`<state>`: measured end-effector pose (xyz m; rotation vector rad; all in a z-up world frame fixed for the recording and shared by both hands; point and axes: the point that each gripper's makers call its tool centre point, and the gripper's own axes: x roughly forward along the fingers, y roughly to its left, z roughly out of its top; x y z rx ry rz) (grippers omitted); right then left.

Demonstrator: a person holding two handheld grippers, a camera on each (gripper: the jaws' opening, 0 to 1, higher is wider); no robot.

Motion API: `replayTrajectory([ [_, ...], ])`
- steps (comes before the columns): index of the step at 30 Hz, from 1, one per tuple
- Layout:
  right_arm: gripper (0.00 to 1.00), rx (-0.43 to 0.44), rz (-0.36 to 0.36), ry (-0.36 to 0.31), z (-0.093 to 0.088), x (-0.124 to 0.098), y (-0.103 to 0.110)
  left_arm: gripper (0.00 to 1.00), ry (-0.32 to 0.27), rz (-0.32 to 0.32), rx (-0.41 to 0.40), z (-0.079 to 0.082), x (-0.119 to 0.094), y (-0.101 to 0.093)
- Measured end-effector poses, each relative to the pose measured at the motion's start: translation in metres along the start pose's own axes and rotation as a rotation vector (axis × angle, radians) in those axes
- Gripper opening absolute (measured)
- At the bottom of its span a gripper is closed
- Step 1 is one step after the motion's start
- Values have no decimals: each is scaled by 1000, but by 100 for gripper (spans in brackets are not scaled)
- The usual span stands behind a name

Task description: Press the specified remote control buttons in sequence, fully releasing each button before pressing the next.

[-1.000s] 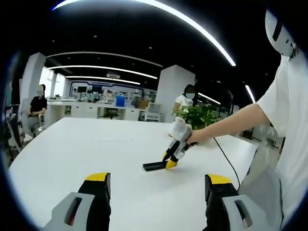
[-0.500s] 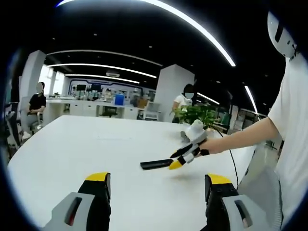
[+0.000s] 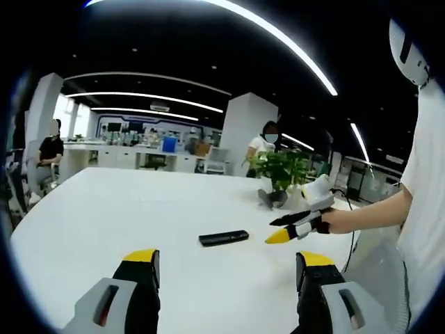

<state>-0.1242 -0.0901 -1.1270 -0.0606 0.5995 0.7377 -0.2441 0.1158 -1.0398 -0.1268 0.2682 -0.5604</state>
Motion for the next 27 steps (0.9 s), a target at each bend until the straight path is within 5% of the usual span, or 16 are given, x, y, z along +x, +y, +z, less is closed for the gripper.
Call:
replayTrajectory([
  [27, 99, 61, -154, -277, 28, -126, 40, 85, -31, -10, 25, 4, 5, -3],
])
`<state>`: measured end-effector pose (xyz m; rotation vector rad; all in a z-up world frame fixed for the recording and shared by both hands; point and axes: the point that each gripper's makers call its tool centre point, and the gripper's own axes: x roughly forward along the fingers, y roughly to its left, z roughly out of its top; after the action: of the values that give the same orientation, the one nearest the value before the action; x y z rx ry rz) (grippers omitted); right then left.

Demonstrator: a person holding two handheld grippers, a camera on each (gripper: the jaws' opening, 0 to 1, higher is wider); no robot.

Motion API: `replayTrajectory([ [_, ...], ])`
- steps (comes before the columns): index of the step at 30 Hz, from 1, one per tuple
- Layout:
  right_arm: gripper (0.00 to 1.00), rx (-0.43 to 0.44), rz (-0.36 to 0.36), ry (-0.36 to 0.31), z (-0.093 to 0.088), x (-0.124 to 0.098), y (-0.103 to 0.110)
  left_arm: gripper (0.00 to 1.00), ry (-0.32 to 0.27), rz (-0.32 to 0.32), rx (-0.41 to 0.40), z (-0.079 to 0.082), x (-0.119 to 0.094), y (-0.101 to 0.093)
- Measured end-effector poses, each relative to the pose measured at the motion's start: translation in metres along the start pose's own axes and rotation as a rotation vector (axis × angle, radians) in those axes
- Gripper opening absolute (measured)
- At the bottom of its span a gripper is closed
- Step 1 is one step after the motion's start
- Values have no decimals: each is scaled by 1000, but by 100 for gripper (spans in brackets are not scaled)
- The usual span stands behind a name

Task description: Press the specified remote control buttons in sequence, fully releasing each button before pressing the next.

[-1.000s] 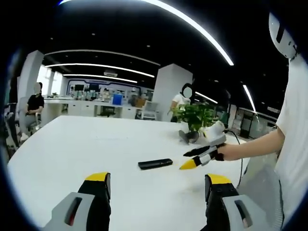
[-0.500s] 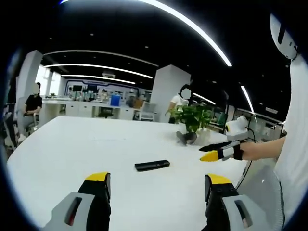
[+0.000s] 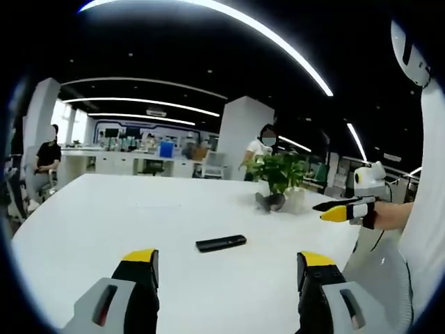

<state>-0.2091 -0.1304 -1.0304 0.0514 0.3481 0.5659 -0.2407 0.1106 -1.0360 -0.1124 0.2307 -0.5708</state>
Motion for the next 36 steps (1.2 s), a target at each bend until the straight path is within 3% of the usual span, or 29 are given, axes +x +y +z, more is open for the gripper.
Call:
replayTrajectory([
  [12, 99, 10, -65, -66, 2, -26, -1, 97, -28, 27, 33, 9, -2, -3],
  [16, 99, -67, -97, -163, 14, -37, -1, 100, -21, 43, 29, 12, -2, -2],
  [19, 99, -53, -96, -184, 14, -40, 0, 100, -36, 41, 30, 15, -3, -3],
  [23, 99, -33, -98, -142, 6, -40, -3, 100, -47, 50, 43, 20, -2, -2],
  [27, 99, -49, -92, -163, 10, -42, 1, 100, -54, 58, 49, 23, -3, -2],
  [36, 99, -52, -92, -141, 7, -43, 8, 100, -63, 72, 61, 24, -8, -4],
])
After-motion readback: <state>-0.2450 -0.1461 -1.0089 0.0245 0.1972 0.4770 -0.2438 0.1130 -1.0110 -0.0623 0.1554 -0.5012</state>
